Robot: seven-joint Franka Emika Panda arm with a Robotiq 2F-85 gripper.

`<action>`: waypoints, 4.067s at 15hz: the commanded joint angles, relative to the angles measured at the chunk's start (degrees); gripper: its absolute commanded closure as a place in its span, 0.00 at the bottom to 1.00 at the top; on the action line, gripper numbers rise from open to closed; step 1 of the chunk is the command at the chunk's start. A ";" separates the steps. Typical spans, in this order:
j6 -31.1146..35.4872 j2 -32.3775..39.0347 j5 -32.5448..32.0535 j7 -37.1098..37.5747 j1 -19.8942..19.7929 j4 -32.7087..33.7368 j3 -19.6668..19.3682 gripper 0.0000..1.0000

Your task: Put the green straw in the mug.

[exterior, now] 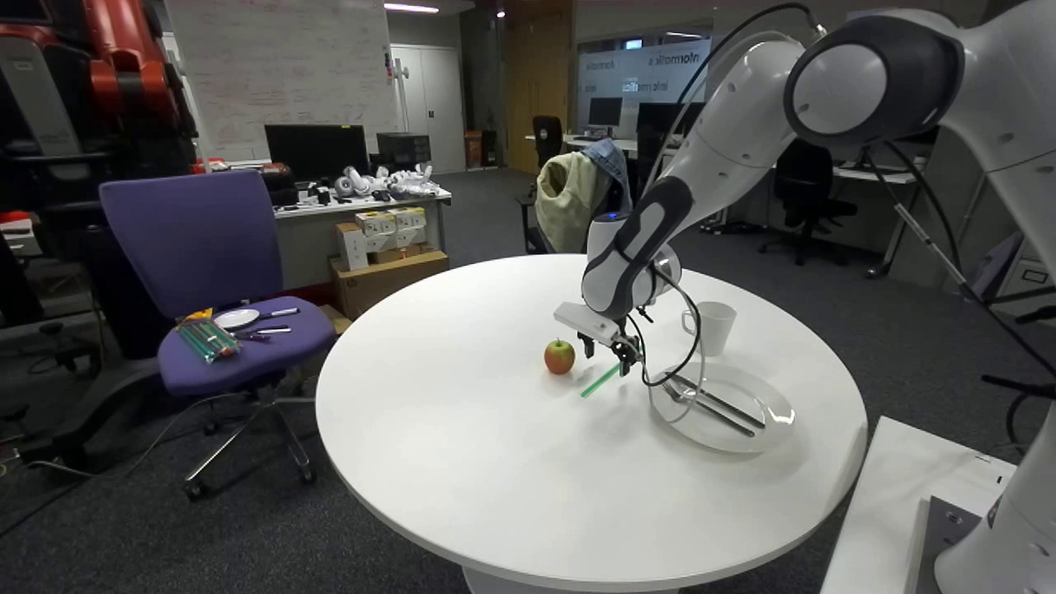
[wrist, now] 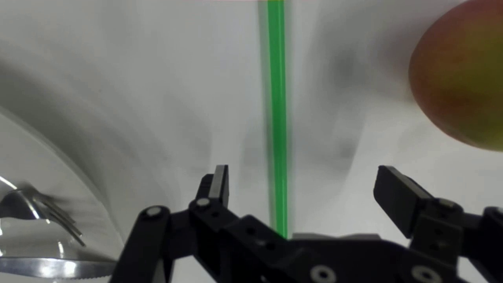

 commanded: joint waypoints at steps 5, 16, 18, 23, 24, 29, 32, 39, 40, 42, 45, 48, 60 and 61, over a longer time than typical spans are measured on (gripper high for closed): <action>-1.42 1.97 2.75 -2.21 -1.09 2.54 0.74 0.20; -1.90 1.92 3.52 -2.18 -1.35 3.77 0.78 0.68; -2.01 1.92 3.61 -2.23 -1.42 3.80 0.83 0.69; -2.13 1.83 3.67 -2.24 -1.48 3.89 0.77 0.71; -2.24 1.78 3.68 -2.21 -1.50 3.93 0.75 0.76; -2.47 1.95 3.84 -2.23 -1.75 4.24 0.87 1.00; -2.60 1.91 3.98 -2.25 -1.83 4.35 0.93 1.00; -1.84 -1.21 5.23 -3.99 -2.75 2.33 2.01 1.00; -1.92 -2.01 5.92 -4.67 -3.01 1.91 2.33 1.00; -2.39 -3.89 7.05 -5.82 -3.18 0.86 2.47 1.00; -2.48 -7.78 8.81 -8.13 -4.21 -1.27 3.49 1.00; -2.59 -12.08 12.64 -11.86 -6.55 -3.66 5.74 1.00; -8.04 -20.14 53.77 -22.07 -16.25 -6.08 5.96 1.00; -6.11 -20.21 54.94 -20.74 -15.55 -6.54 4.77 1.00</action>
